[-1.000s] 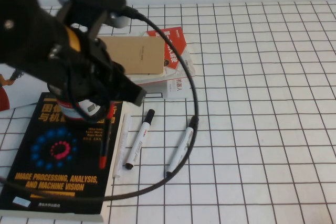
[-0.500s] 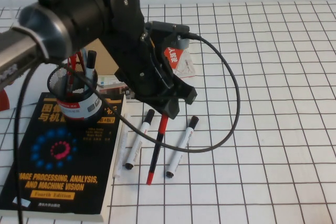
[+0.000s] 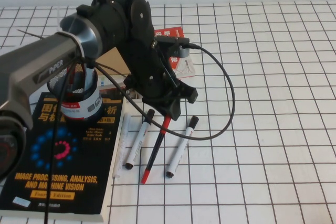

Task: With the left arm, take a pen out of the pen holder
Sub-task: 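Take a marker out of the pen holder and lay it on the table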

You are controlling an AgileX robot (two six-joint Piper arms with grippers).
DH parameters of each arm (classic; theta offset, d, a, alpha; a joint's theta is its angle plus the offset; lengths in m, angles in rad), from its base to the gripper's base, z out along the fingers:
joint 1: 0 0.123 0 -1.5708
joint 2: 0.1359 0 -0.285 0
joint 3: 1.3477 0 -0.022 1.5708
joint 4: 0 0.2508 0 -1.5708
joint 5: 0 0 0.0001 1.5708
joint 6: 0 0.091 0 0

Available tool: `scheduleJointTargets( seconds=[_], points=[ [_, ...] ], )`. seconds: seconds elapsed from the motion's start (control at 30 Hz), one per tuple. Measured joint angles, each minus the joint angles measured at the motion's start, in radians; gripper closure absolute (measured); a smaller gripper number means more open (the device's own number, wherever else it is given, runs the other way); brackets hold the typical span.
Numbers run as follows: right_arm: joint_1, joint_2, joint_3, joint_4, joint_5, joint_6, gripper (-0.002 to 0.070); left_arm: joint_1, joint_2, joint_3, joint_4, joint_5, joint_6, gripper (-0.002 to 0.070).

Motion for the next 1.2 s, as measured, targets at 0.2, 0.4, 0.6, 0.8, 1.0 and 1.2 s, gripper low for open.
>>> scheduleJointTargets(
  seconds=[0.2, 0.4, 0.6, 0.8, 1.0, 1.2],
  points=[
    [0.000, 0.000, 0.000, 0.000, 0.000, 0.000, 0.0692, 0.026, 0.043, 0.000, 0.000, -0.061, -0.068, 0.0599],
    [0.000, 0.000, 0.000, 0.000, 0.000, 0.000, 0.0692, 0.047, 0.075, 0.000, 0.002, -0.103, -0.177, 0.0599],
    [0.000, 0.000, 0.000, 0.000, 0.000, 0.000, 0.0693, 0.060, 0.096, 0.000, 0.004, -0.139, -0.257, 0.0600],
    [0.000, 0.000, 0.000, 0.000, 0.000, 0.000, 0.0693, 0.077, 0.102, 0.000, -0.031, -0.176, -0.306, 0.0601],
    [0.000, 0.000, 0.000, 0.000, 0.000, 0.000, 0.0693, 0.088, 0.102, 0.000, -0.062, -0.182, -0.341, 0.0587],
    [0.000, 0.000, 0.000, 0.000, 0.000, 0.000, 0.0693, 0.088, 0.104, 0.000, -0.064, -0.178, -0.343, 0.0500]
  ],
)
